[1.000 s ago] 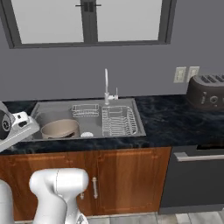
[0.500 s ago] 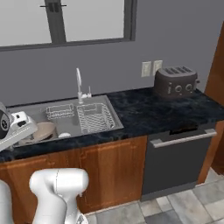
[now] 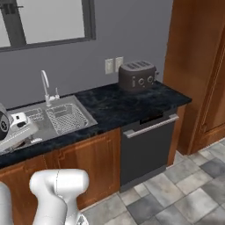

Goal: Move the pot and pan from the stove into the sink.

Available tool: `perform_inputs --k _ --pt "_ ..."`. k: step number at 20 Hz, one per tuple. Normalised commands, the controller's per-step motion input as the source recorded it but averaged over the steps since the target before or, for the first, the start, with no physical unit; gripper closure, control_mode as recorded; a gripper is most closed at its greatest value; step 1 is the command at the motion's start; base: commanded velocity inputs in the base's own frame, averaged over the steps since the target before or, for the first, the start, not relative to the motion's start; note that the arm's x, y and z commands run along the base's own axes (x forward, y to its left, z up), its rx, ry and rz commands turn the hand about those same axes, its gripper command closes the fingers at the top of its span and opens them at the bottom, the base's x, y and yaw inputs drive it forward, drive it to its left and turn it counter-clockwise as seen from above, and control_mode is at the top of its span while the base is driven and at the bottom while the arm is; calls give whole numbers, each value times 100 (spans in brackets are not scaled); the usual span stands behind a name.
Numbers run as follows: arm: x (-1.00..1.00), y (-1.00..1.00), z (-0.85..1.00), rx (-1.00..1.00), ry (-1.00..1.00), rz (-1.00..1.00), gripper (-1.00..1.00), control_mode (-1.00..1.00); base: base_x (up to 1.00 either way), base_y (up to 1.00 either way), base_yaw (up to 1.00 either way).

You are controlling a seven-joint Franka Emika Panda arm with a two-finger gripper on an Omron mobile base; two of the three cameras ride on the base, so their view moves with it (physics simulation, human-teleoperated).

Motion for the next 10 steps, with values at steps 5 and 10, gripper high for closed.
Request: perform_inputs --k 5,10 --pt "0 0 0 0 0 0 -100 100 9 0 -46" --pt "0 0 0 0 0 0 -100 100 8 0 -46"
